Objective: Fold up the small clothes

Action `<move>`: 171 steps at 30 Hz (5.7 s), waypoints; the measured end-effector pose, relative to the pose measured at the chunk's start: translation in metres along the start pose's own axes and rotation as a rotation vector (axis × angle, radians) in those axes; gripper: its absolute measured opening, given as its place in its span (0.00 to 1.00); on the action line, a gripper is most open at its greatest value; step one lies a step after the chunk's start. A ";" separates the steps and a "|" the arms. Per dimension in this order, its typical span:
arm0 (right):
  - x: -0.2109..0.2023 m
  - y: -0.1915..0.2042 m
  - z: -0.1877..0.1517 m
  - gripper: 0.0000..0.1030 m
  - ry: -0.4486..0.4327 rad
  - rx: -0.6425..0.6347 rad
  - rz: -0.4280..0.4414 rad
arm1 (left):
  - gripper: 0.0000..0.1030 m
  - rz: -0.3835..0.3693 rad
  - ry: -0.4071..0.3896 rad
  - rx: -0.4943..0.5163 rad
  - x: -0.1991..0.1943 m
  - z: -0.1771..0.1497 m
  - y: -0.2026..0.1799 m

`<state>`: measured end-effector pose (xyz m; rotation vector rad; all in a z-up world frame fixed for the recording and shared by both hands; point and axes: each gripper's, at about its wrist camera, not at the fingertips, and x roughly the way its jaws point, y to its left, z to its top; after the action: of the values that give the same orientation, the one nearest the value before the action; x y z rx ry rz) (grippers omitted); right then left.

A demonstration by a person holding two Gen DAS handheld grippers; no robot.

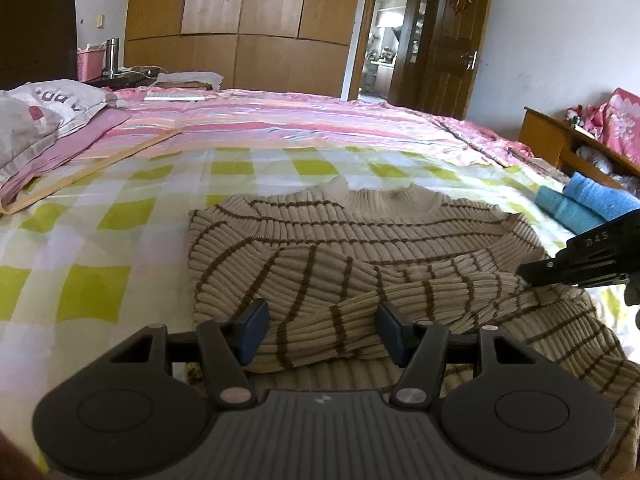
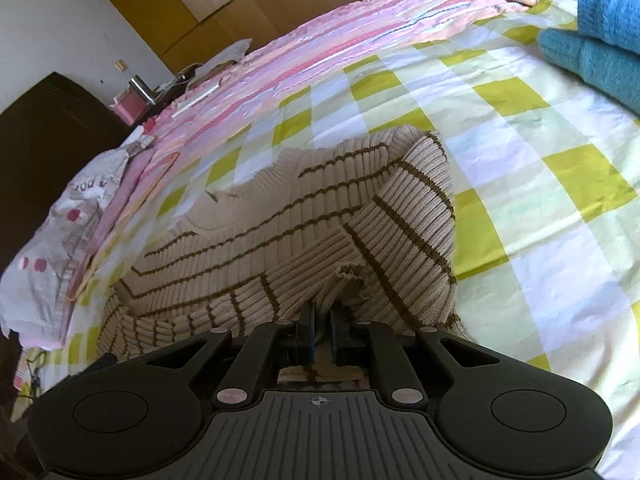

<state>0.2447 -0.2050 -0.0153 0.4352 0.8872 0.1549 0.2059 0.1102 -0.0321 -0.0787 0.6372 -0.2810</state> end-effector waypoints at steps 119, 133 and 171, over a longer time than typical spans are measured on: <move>-0.143 -0.010 -0.152 0.47 0.264 -0.175 -0.038 | 0.60 -0.115 0.432 0.365 -0.101 -0.069 -0.094; -0.167 -0.021 -0.157 0.07 0.315 -0.253 -0.082 | 0.25 -0.131 0.451 0.366 -0.149 -0.079 -0.087; -0.185 -0.045 -0.154 0.05 0.292 -0.156 -0.103 | 0.47 -0.120 0.401 0.817 -0.190 -0.115 -0.122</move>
<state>0.0073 -0.2558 0.0128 0.2232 1.1728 0.1950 -0.0367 0.0484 0.0045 0.7416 0.8725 -0.6637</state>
